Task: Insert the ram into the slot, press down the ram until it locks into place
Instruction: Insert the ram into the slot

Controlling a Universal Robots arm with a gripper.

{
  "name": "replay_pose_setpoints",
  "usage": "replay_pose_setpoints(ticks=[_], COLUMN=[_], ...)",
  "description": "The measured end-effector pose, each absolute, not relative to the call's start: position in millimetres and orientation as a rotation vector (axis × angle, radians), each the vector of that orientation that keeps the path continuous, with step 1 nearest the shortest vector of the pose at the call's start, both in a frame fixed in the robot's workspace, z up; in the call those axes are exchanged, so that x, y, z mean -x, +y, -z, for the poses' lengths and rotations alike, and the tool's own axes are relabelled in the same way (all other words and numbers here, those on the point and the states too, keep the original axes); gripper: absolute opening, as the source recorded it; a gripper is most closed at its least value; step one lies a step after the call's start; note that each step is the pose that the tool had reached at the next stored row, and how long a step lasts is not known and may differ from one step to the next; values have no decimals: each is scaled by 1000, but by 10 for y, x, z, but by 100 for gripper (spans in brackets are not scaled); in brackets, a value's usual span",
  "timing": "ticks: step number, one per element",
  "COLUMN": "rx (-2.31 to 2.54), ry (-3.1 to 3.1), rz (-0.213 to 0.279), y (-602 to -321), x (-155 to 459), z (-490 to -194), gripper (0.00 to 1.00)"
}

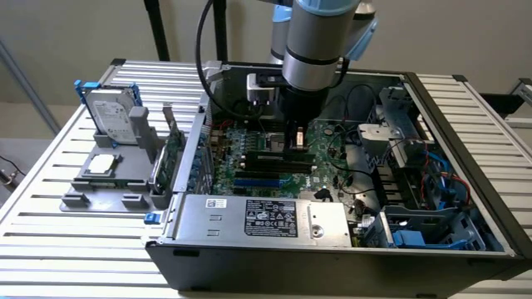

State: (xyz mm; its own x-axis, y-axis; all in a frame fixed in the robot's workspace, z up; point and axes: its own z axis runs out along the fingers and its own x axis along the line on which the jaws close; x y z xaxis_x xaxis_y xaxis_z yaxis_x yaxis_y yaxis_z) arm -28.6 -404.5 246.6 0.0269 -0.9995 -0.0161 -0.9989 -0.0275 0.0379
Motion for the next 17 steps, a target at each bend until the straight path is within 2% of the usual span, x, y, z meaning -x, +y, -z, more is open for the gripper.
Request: replay_pose_setpoints(ticks=[17], rx=[-2246], ry=[-2173], rz=[59], y=[-4045], x=[311], z=[-2369], gripper=[13])
